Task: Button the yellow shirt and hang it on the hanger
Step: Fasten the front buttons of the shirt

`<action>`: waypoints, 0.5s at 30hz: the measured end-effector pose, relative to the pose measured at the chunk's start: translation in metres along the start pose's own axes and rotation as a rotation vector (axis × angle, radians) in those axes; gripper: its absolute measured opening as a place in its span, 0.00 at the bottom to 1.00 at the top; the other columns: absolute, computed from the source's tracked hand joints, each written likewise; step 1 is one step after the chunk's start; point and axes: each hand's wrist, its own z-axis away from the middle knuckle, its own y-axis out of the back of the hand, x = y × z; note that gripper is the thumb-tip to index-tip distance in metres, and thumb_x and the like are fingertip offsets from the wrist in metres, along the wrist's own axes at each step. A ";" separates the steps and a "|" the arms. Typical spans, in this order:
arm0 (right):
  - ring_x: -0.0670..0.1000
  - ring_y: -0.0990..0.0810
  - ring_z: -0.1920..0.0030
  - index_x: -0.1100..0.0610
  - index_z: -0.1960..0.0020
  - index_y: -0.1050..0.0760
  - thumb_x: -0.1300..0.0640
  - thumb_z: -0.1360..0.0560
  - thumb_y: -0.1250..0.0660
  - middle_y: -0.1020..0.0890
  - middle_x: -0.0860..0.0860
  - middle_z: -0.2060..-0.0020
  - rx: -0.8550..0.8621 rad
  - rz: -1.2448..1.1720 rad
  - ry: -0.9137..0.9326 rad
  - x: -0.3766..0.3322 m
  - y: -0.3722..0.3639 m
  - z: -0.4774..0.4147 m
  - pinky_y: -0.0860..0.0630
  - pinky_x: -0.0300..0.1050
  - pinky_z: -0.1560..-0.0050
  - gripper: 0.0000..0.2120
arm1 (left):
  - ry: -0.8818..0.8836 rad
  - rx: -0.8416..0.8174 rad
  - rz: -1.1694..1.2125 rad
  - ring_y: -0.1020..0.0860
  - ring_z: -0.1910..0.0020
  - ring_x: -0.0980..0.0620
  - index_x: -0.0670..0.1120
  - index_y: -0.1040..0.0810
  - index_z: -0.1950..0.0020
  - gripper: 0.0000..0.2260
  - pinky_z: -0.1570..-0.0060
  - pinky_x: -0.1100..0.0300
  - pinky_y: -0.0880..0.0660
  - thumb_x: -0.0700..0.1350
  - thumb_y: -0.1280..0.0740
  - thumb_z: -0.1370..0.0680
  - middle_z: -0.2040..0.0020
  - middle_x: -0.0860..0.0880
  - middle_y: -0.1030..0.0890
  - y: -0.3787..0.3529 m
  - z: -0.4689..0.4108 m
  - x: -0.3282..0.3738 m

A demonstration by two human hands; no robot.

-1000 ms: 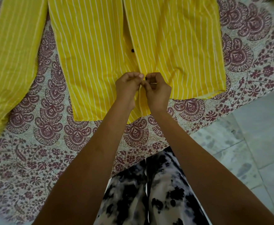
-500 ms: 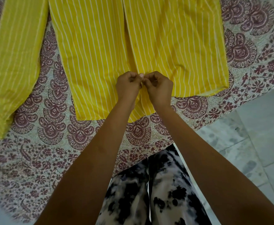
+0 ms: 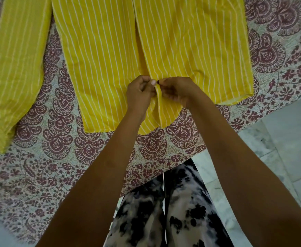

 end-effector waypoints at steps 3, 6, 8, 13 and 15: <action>0.44 0.26 0.69 0.58 0.63 0.25 0.62 0.25 0.36 0.24 0.50 0.69 -0.088 0.024 -0.120 -0.013 0.012 -0.003 0.25 0.32 0.72 0.07 | -0.072 -0.029 -0.088 0.25 0.69 0.63 0.47 0.26 0.60 0.07 0.62 0.62 0.26 0.37 0.34 0.25 0.67 0.51 0.23 0.000 -0.005 0.004; 0.45 0.25 0.69 0.58 0.63 0.24 0.62 0.26 0.35 0.23 0.49 0.70 -0.091 0.086 -0.114 -0.015 0.013 -0.004 0.25 0.33 0.70 0.08 | -0.220 -0.038 -0.284 0.24 0.67 0.67 0.41 0.23 0.55 0.02 0.61 0.69 0.28 0.38 0.32 0.27 0.65 0.52 0.23 0.002 -0.008 0.007; 0.45 0.26 0.70 0.59 0.64 0.25 0.63 0.26 0.34 0.23 0.51 0.69 -0.048 0.135 -0.071 -0.012 0.009 -0.004 0.27 0.33 0.71 0.08 | -0.268 -0.024 -0.363 0.24 0.66 0.66 0.39 0.23 0.51 0.07 0.61 0.70 0.28 0.37 0.32 0.28 0.63 0.50 0.22 0.002 -0.010 0.009; 0.50 0.26 0.63 0.61 0.59 0.21 0.63 0.29 0.33 0.23 0.52 0.67 0.245 0.516 0.346 -0.001 0.001 -0.013 0.31 0.40 0.64 0.03 | -0.173 0.018 -0.383 0.24 0.61 0.62 0.39 0.20 0.52 0.09 0.58 0.71 0.26 0.32 0.35 0.29 0.55 0.49 0.19 0.008 -0.022 0.016; 0.48 0.26 0.61 0.62 0.54 0.22 0.64 0.30 0.34 0.23 0.48 0.64 0.327 0.608 0.530 -0.005 -0.002 -0.013 0.35 0.39 0.64 0.06 | -0.165 0.076 -0.351 0.24 0.61 0.64 0.40 0.20 0.54 0.10 0.61 0.75 0.28 0.31 0.36 0.30 0.55 0.47 0.18 0.012 -0.032 0.018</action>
